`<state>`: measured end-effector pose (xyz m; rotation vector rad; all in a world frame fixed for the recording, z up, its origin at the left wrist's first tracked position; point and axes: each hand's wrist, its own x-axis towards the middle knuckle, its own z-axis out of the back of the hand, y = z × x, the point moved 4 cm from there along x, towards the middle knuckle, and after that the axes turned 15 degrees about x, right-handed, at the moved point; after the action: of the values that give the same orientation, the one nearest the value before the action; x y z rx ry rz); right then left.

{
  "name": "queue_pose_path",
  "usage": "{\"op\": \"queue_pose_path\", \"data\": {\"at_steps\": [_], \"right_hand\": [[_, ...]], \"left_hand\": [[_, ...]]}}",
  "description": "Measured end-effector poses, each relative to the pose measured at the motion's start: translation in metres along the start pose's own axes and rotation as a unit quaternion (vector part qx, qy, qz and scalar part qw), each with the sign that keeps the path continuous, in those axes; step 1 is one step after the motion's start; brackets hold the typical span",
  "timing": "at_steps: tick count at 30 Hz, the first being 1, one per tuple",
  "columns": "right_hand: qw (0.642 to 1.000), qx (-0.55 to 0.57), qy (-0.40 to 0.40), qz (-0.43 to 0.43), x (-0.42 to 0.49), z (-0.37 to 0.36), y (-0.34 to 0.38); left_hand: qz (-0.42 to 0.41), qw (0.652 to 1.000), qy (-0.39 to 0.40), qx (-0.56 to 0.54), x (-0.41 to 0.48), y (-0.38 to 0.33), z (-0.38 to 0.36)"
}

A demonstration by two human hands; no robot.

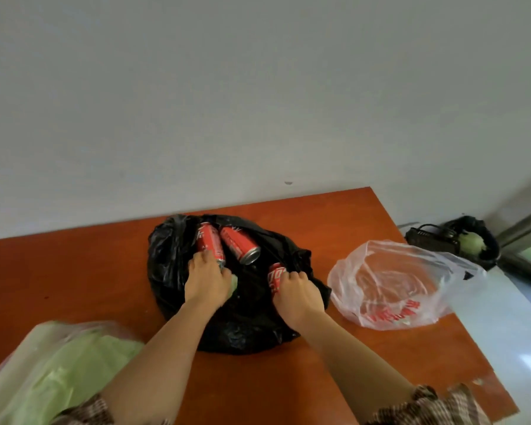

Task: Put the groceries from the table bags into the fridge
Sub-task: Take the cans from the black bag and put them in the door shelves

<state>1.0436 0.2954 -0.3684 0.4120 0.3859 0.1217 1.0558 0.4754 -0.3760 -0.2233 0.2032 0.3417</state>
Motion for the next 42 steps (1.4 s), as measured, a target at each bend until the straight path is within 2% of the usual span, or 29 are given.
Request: {"op": "queue_pose_path", "data": {"at_steps": [5,13,19,24,31,36,42], "right_hand": [[0.998,-0.016,-0.019,-0.049,0.016,-0.014,0.001],[0.992,0.004,-0.05,-0.118,0.035,-0.023,0.0],[0.986,0.048,-0.044,-0.151,0.04,-0.028,-0.003],[0.974,0.165,-0.064,-0.141,0.031,-0.017,-0.003],[0.903,0.395,-0.144,-0.09,-0.008,0.025,0.004],[0.832,0.518,-0.192,-0.053,-0.051,0.08,-0.01],[0.732,0.635,-0.241,-0.048,-0.147,0.126,-0.062]], "left_hand": [[0.02,0.999,0.045,-0.017,0.038,0.007,-0.007],[0.122,0.983,0.09,-0.103,0.074,0.021,-0.015],[0.156,0.967,0.098,-0.176,0.072,0.018,-0.015],[0.157,0.956,0.106,-0.222,0.061,0.022,-0.011],[0.186,0.888,0.12,-0.403,0.029,0.018,0.006],[0.143,0.848,0.103,-0.5,-0.002,-0.023,0.037],[0.047,0.803,0.151,-0.575,-0.08,-0.119,0.07]]}}
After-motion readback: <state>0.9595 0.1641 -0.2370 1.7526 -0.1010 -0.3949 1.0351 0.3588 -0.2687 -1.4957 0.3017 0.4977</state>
